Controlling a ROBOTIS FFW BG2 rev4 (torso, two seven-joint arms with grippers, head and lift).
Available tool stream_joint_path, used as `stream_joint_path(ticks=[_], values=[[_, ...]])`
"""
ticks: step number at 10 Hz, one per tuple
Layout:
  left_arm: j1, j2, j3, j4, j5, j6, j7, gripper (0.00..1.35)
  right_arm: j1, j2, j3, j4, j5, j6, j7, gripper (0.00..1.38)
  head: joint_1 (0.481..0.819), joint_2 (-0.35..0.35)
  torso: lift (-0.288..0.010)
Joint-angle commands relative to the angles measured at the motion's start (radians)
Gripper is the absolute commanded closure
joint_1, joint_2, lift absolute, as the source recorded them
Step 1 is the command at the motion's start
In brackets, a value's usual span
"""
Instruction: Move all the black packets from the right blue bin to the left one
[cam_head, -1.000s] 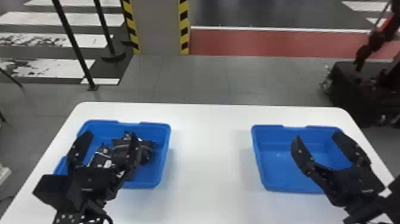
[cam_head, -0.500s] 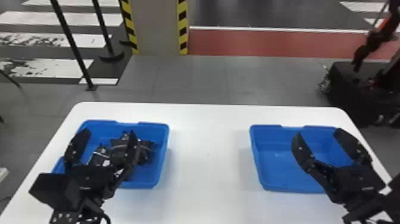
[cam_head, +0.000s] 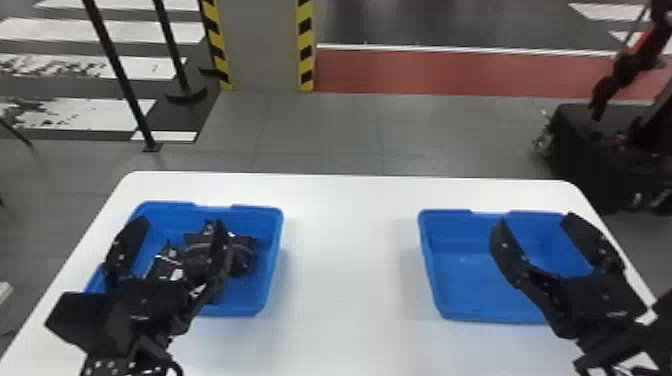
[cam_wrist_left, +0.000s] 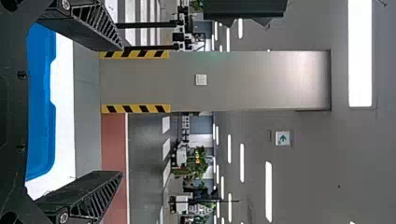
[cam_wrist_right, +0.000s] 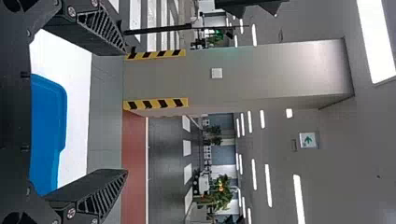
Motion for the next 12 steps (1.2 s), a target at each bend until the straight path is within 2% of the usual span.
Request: stream_joint_path(ticks=[1, 12], values=[[0.0, 0.0, -0.004, -0.001, 0.002, 0.014, -0.002, 0.08, 0.0, -0.001, 0.0, 0.0, 0.001, 0.0, 0.0, 0.13, 0.695, 0.0, -0.11], [-0.022, 0.006, -0.021, -0.008, 0.018, 0.027, -0.017, 0.08, 0.005, 0.002, -0.002, 0.0, -0.003, -0.017, -0.008, 0.13, 0.695, -0.019, -0.11]])
